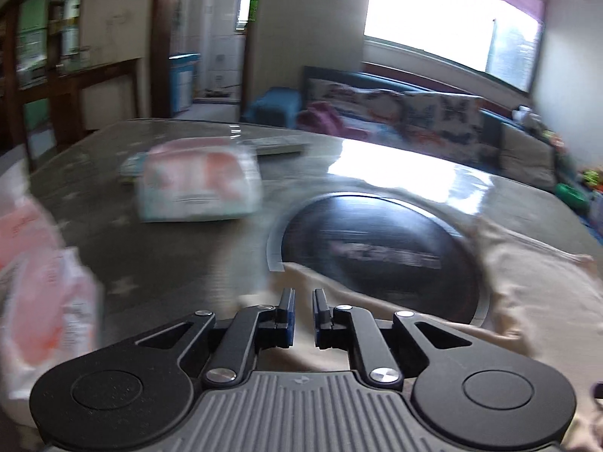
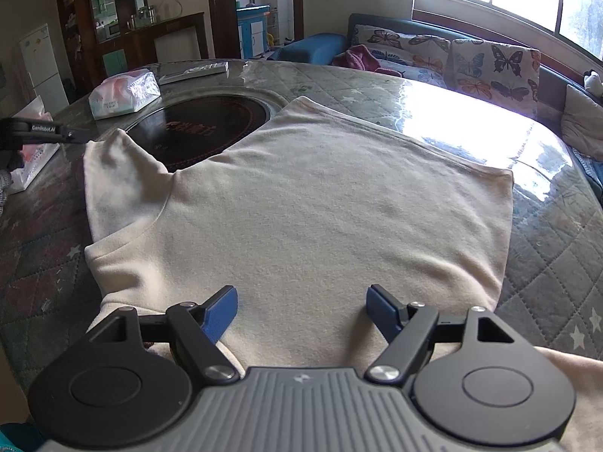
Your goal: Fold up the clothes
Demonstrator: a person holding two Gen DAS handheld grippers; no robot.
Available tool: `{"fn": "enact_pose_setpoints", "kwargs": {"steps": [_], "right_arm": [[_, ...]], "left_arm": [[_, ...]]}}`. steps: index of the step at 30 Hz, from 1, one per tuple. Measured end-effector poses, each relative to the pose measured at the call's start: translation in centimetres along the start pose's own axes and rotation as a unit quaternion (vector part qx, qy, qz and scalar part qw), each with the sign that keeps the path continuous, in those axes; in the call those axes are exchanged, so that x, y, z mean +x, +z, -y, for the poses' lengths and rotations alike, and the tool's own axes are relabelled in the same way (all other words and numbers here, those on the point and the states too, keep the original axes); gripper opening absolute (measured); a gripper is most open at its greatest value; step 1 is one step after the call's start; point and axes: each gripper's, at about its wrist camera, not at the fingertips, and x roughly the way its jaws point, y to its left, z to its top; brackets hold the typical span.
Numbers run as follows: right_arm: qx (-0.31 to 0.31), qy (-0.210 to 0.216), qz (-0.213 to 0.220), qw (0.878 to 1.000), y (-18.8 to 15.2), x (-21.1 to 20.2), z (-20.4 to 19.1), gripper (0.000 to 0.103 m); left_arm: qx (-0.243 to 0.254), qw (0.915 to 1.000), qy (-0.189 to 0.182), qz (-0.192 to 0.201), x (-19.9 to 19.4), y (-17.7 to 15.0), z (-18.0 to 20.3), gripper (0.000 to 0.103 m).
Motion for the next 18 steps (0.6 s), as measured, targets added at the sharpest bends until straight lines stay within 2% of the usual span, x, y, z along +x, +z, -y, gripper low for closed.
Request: {"fn": "enact_pose_setpoints", "kwargs": {"steps": [7, 13, 16, 18], "right_arm": [[0.001, 0.0, 0.001, 1.0, -0.1, 0.0, 0.0, 0.081], [0.0, 0.002, 0.002, 1.0, -0.2, 0.1, -0.1, 0.082], [-0.002, 0.002, 0.003, 1.0, -0.3, 0.1, -0.2, 0.083], [-0.004, 0.002, 0.003, 1.0, -0.3, 0.1, -0.3, 0.083]], "left_arm": [[0.024, 0.9954, -0.089, -0.025, 1.6, -0.8, 6.2, 0.018], [0.053, 0.9882, -0.143, -0.016, 0.8, -1.7, 9.8, 0.018], [0.065, 0.9852, -0.158, -0.019, 1.0, -1.8, 10.9, 0.018], [0.07, 0.9857, -0.151, -0.026, 1.6, -1.9, 11.5, 0.018]]}}
